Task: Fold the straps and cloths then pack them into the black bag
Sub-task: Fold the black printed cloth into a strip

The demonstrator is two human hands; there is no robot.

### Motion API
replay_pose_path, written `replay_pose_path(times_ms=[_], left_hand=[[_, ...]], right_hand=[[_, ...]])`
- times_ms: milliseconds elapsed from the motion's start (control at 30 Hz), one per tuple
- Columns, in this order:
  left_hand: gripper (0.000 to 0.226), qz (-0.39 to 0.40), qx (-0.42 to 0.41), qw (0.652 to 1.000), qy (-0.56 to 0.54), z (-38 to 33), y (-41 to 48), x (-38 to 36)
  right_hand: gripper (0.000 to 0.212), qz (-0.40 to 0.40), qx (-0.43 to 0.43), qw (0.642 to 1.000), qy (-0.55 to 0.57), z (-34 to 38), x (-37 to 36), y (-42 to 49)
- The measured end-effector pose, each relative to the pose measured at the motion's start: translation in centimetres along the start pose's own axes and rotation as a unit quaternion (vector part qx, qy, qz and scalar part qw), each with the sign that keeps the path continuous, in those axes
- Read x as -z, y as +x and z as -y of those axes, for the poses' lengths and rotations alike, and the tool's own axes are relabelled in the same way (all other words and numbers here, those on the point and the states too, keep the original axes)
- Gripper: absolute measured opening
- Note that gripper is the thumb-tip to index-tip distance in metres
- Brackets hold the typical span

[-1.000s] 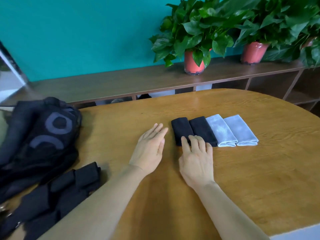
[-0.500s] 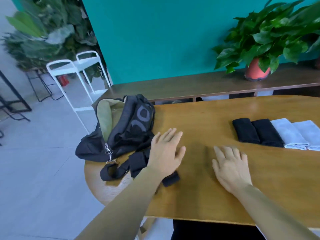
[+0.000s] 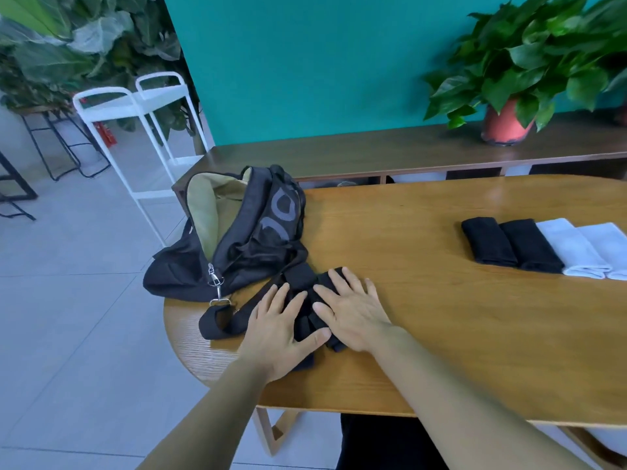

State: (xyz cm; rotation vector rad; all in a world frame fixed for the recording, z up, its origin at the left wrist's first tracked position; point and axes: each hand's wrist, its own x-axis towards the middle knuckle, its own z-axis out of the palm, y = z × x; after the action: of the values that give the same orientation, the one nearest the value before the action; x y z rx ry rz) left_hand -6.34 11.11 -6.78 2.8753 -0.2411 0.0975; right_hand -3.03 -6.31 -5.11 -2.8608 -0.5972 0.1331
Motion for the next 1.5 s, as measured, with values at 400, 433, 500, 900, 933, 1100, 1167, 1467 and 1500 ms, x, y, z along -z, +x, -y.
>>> replay_pose_path(times_ms=[400, 433, 500, 900, 933, 1100, 1167, 1467, 1500], left_hand=[[0.118, 0.041, -0.025, 0.993, 0.105, -1.5, 2.4, 1.0], [0.120, 0.052, -0.031, 0.992, 0.114, -1.5, 2.8, 1.0], [0.123, 0.063, -0.039, 0.990, 0.119, -1.5, 3.3, 1.0], [0.104, 0.031, -0.085, 0.992, 0.091, -7.0, 3.4, -1.2], [0.103, 0.033, -0.092, 0.991, 0.090, -8.0, 3.5, -1.4], [0.101, 0.041, -0.137, 0.986, 0.081, -13.3, 3.9, -2.8], [0.101, 0.044, -0.155, 0.984, 0.079, -15.5, 3.9, -3.2], [0.097, 0.046, -0.232, 0.968, 0.080, -24.9, 4.4, -5.2], [0.096, 0.046, -0.239, 0.967, 0.078, -25.9, 4.4, -5.4]], right_hand=[[0.056, -0.018, -0.007, 1.000, -0.009, -1.6, 0.6, -0.3], [0.057, -0.015, -0.005, 1.000, -0.012, -1.7, 0.6, -0.2], [0.056, -0.001, 0.000, 0.999, -0.035, -1.8, 0.8, 0.0], [0.050, -0.061, -0.064, 0.996, 0.013, -5.9, 0.5, -4.2], [0.050, -0.065, -0.072, 0.995, 0.012, -6.6, 0.6, -4.9], [0.049, -0.086, -0.118, 0.989, 0.016, -10.6, 1.1, -8.6], [0.049, -0.097, -0.136, 0.986, 0.011, -12.2, 1.3, -10.3], [0.069, -0.170, -0.212, 0.962, 0.005, -18.8, 2.3, -17.0], [0.068, -0.178, -0.220, 0.959, 0.006, -19.5, 2.4, -17.6]])
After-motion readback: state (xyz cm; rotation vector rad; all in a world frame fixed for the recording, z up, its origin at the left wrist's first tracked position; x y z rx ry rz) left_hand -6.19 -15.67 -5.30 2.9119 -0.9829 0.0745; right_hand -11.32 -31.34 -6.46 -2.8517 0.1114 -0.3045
